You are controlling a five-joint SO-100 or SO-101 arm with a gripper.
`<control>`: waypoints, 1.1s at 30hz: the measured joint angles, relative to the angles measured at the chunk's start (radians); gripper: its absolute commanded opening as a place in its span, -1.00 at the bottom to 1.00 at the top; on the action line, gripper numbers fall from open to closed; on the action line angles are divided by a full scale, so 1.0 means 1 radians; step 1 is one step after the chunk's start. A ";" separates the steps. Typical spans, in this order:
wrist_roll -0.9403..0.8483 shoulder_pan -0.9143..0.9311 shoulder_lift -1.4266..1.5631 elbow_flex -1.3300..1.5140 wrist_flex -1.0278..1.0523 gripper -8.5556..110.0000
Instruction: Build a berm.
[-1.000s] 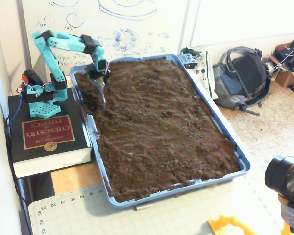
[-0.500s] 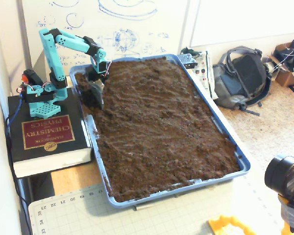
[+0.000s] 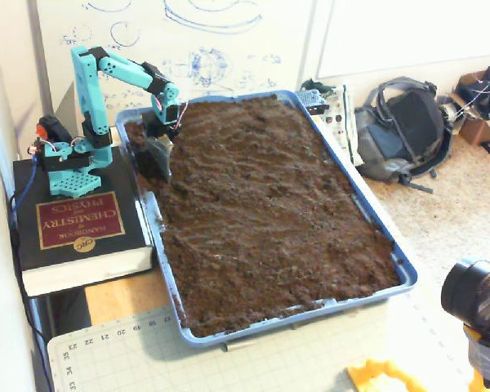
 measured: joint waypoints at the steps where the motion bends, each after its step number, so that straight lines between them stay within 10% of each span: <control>1: 0.000 0.000 -0.003 -0.005 0.000 -0.85; 33: 0.000 0.097 -0.244 -0.273 -0.104 -0.85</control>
